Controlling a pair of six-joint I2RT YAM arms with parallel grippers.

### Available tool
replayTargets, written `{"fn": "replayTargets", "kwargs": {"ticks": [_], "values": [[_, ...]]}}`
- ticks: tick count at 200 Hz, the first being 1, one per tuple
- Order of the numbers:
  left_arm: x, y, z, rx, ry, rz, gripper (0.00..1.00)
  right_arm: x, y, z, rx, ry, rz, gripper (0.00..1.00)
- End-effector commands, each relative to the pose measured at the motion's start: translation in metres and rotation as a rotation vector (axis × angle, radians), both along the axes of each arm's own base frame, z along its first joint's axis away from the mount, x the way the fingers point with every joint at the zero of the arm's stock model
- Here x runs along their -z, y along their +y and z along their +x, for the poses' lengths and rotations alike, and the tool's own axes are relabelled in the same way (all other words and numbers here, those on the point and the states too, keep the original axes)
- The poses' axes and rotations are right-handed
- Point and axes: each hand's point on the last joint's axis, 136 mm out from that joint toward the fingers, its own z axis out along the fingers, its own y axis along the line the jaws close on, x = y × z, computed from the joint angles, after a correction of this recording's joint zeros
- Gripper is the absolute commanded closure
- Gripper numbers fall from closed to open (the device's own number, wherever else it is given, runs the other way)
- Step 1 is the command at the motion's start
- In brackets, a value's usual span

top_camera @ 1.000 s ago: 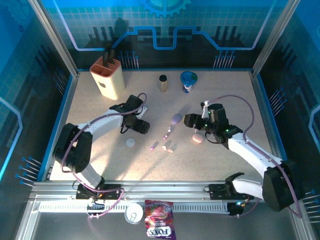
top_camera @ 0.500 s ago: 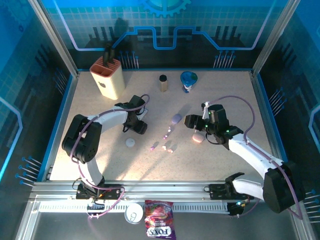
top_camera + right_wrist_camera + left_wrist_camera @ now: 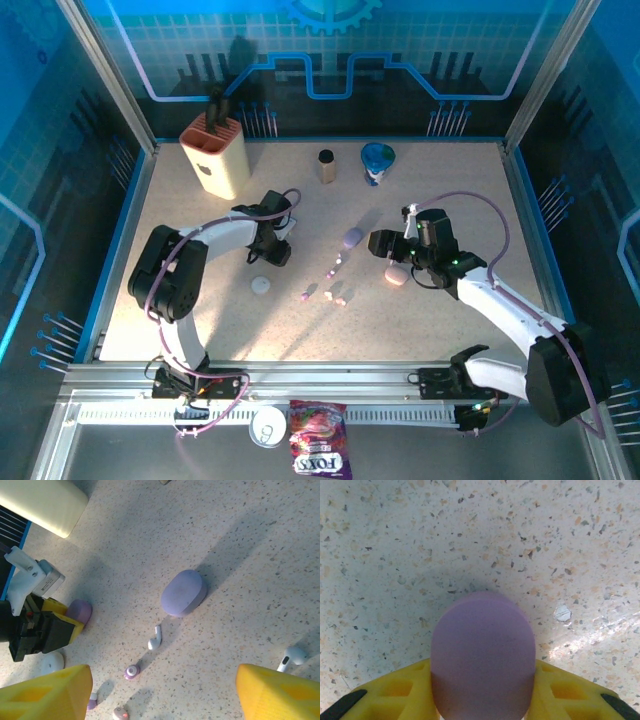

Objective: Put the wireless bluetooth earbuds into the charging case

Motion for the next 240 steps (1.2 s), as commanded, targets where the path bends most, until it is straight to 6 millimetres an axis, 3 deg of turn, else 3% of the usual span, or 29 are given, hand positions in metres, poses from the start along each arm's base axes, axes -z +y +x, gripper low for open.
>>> {"fn": "replayTargets", "kwargs": {"ticks": [1, 44, 72, 87, 120, 126, 186, 221, 240], "values": [[-0.026, -0.005, 0.001, 0.025, -0.074, -0.058, 0.64, -0.013, 0.015, -0.005, -0.048, 0.018, 0.043, 0.25], [-0.083, -0.055, -0.002, 0.254, -0.336, -0.305, 0.65, -0.019, 0.044, -0.013, -0.141, 0.086, 0.062, 0.26], [-0.115, -0.091, -0.023, 0.481, -0.489, -0.429, 0.64, -0.027, 0.068, -0.019, -0.216, 0.112, 0.103, 0.26], [-0.126, -0.101, -0.032, 0.557, -0.556, -0.468, 0.65, -0.033, 0.08, -0.022, -0.255, 0.122, 0.142, 0.26], [-0.136, -0.114, -0.053, 0.689, -0.617, -0.483, 0.68, -0.033, 0.101, -0.029, -0.316, 0.159, 0.211, 0.26], [-0.137, -0.116, -0.055, 0.71, -0.629, -0.477, 0.68, -0.045, 0.107, -0.026, -0.332, 0.143, 0.232, 0.26], [-0.146, -0.126, -0.071, 0.813, -0.697, -0.464, 0.67, -0.041, 0.135, -0.029, -0.406, 0.189, 0.279, 0.29], [-0.15, -0.128, -0.072, 0.822, -0.714, -0.467, 0.67, -0.036, 0.142, -0.03, -0.423, 0.212, 0.288, 0.45], [-0.148, -0.128, -0.072, 0.819, -0.716, -0.464, 0.67, -0.035, 0.142, -0.031, -0.418, 0.219, 0.289, 0.59]]}}
